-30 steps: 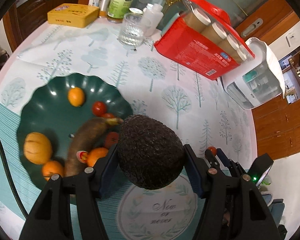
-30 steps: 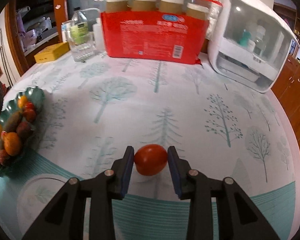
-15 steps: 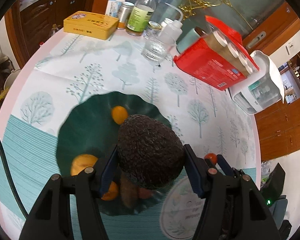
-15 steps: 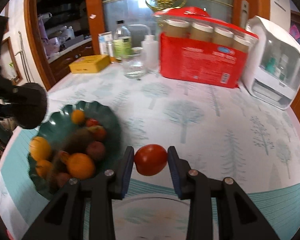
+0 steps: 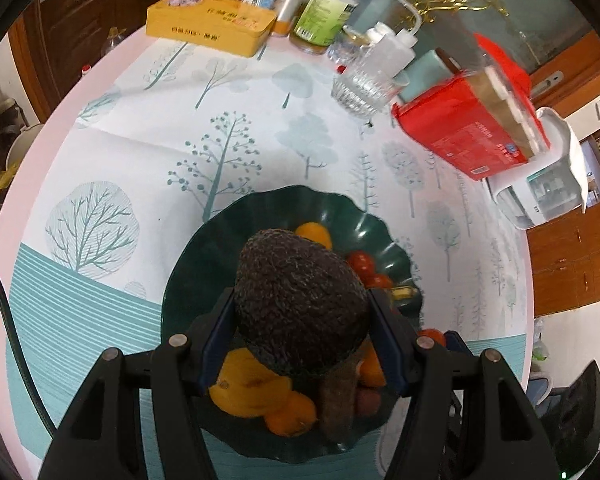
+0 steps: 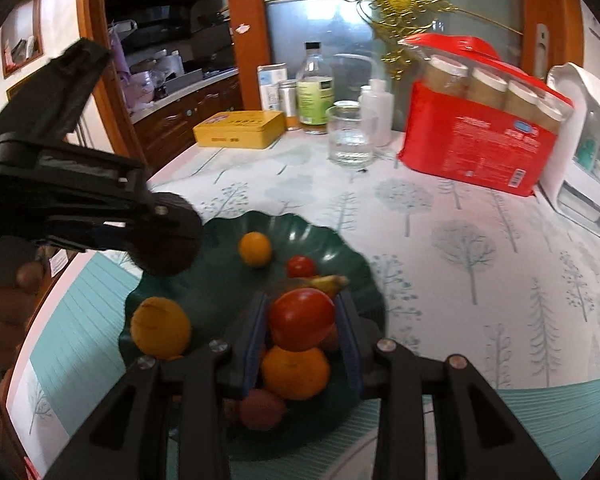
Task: Organize fruits
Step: 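Carry the avocado and tomato onto the green plate and open both tools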
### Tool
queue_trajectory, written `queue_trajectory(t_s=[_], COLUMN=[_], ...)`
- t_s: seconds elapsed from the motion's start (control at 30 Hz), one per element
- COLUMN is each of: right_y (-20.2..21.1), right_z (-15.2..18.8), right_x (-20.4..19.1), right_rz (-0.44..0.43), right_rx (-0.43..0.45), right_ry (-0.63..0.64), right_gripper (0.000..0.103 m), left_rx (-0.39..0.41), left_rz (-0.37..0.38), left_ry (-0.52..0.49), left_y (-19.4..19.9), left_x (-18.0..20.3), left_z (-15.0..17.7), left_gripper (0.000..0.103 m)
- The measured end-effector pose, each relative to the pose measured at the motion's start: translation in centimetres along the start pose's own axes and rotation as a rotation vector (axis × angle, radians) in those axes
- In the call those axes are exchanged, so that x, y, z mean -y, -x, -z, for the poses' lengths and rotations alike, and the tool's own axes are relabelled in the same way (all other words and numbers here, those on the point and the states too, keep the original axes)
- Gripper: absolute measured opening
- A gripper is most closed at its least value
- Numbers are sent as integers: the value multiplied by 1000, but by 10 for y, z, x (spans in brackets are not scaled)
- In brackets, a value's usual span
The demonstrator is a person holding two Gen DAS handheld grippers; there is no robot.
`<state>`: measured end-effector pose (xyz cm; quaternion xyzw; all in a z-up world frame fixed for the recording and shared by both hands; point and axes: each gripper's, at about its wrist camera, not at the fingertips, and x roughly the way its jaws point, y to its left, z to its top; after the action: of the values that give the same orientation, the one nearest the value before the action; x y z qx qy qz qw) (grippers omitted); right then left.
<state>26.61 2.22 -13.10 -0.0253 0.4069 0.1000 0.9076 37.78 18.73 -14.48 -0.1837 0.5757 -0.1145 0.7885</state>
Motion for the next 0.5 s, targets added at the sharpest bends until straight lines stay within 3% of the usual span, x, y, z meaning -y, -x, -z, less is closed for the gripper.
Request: queue_trajectory(t_s=[0.23,0.37,0.5], right_y=[-6,-8,1], right_z=[7,8,9], right_x=[-18,-21,-18], right_rz=[-23,-19,-27], right_rx=[-28,-32,-28], right_ry=[15,5,-24], right_gripper=[35,37,51], left_rx=[-23,7,33], left_rz=[-11,-11,-29], left_ry=[10,1,8], left_y=[-14,-1,14], left_x=[-7,-3,-2], left_z=[0,2,9], left_gripper=[61,71,74])
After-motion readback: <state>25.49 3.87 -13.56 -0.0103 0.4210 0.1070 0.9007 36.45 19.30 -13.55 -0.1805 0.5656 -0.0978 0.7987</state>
